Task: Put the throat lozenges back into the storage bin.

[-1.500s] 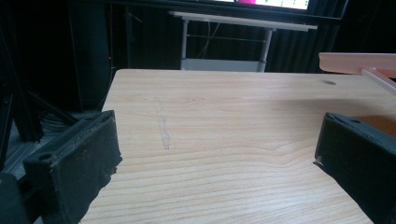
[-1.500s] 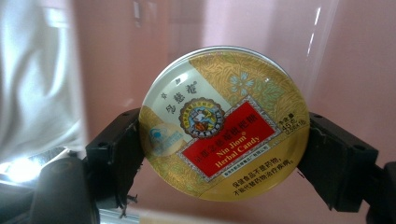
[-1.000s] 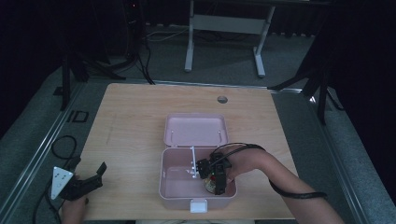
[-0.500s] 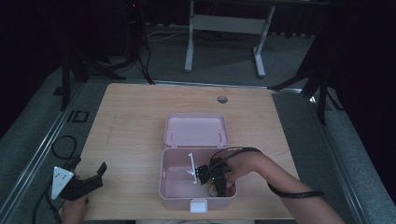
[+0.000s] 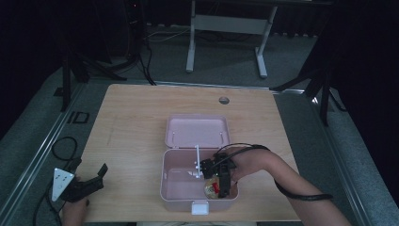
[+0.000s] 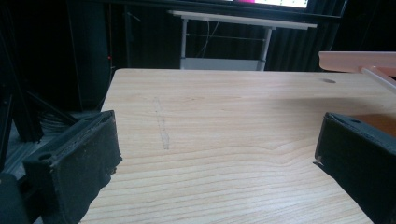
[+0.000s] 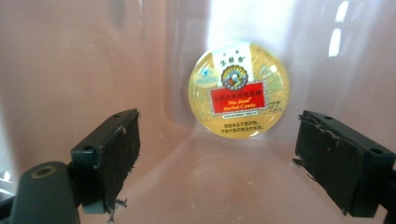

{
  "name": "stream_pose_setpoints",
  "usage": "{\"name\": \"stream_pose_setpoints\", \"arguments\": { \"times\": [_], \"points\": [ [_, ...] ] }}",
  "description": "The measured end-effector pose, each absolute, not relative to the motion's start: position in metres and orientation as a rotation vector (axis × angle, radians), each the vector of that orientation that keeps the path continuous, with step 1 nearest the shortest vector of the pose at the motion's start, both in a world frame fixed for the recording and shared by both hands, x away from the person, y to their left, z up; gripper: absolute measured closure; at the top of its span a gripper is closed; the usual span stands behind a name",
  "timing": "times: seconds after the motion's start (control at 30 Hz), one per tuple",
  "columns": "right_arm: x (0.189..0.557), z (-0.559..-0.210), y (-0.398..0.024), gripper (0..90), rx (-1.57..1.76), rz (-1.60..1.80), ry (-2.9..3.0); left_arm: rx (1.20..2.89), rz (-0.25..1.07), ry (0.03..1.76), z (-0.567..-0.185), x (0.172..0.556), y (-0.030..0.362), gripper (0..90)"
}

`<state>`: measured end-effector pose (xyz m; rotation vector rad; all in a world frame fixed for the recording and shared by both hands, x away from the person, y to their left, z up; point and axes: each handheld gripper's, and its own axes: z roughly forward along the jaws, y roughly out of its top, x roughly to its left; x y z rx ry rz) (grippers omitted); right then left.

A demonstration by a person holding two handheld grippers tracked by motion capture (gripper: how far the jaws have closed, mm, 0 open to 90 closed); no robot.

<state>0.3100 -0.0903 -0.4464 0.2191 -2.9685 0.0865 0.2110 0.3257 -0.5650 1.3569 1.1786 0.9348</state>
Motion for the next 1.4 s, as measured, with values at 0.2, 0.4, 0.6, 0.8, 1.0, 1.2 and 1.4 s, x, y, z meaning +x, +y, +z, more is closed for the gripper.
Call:
{"name": "stream_pose_setpoints", "arguments": {
  "times": [0.2, 0.4, 0.6, 0.8, 1.0, 1.2, 1.4],
  "points": [
    [0.308, -0.414, -0.111, 12.9, 0.193, -0.071, -3.003, 1.356, 0.936, 1.179, -0.565, 0.211, 0.326, 0.3],
    [0.312, -0.385, -0.146, 13.1, 0.136, -0.236, -3.055, 1.357, 0.939, 1.180, -0.565, 0.211, 0.325, 0.3],
    [0.317, -0.378, -0.191, 13.2, 0.022, -0.358, -3.105, 1.359, 0.940, 1.181, -0.565, 0.211, 0.325, 0.3],
    [0.325, -0.404, -0.229, 13.3, -0.129, -0.436, -3.089, 1.359, 0.943, 1.179, -0.565, 0.211, 0.325, 0.3],
    [0.335, -0.440, -0.262, 13.2, -0.306, -0.602, -3.129, 1.360, 0.943, 1.180, -0.565, 0.211, 0.325, 0.3],
    [0.350, -0.484, -0.288, 12.8, -0.560, -0.767, -3.185, 1.360, 0.943, 1.182, -0.565, 0.211, 0.325, 0.3],
    [0.360, -0.517, -0.306, 12.4, -0.849, -1.029, -3.173, 1.361, 0.943, 1.182, -0.565, 0.211, 0.325, 0.3]
  ]
}}
